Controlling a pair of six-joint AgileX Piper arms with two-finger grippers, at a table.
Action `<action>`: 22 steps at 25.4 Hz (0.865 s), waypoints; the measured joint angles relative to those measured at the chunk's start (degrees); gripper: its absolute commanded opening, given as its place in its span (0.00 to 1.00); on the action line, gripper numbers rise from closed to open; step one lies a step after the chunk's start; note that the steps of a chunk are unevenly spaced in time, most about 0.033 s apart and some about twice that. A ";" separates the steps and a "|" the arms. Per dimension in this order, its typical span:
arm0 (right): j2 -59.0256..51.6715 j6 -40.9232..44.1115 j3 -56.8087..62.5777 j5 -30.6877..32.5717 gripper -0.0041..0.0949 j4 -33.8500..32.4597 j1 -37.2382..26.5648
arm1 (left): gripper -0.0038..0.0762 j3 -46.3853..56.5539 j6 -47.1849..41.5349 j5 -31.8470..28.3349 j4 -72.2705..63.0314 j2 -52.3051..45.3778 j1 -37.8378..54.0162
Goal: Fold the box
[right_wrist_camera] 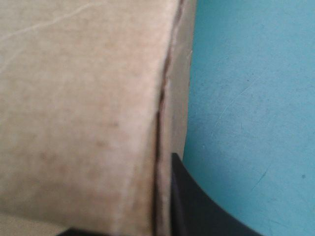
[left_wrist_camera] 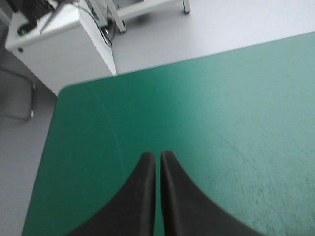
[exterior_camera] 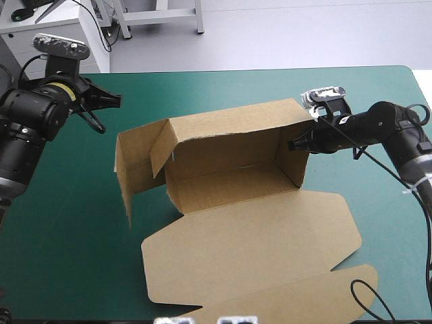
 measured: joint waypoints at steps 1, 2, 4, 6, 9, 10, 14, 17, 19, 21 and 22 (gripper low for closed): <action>0.00 3.12 -2.79 3.92 0.04 -1.39 0.00 | 0.07 1.54 2.45 0.02 -5.61 -0.23 4.85; 0.05 4.69 -4.27 6.19 0.04 -1.97 0.00 | 0.07 2.85 3.18 -0.35 -8.13 -0.60 6.89; 0.38 8.35 -8.10 12.78 0.04 -3.06 0.00 | 0.07 7.55 4.16 -2.07 -12.10 -1.92 11.10; 1.44 11.65 -11.09 16.86 0.04 -3.28 0.00 | 0.07 12.85 4.75 -3.37 -13.42 -4.00 13.33; 3.28 14.63 -11.79 18.02 0.04 -4.28 0.36 | 0.07 20.55 5.39 -6.17 -14.53 -7.06 13.91; 4.16 15.41 -11.84 18.02 0.05 -4.83 0.73 | 0.07 22.59 5.55 -6.96 -14.66 -7.90 13.91; 7.44 17.38 -11.84 17.81 0.06 -5.19 2.77 | 0.07 28.09 5.78 -8.04 -14.53 -10.03 13.91; 10.85 17.24 -12.44 17.73 0.08 -6.00 4.99 | 0.07 29.08 5.82 -8.35 -13.25 -10.09 13.91; 12.91 17.31 -13.20 17.37 0.11 -7.82 6.17 | 0.07 29.16 5.82 -9.23 -12.65 -9.88 14.25; 14.24 17.95 -14.45 16.54 0.16 -8.91 6.94 | 0.07 29.16 5.82 -10.00 -12.60 -9.42 15.04; 14.79 18.66 -14.73 15.47 0.19 -9.63 7.37 | 0.07 29.16 5.82 -10.21 -12.60 -9.07 15.64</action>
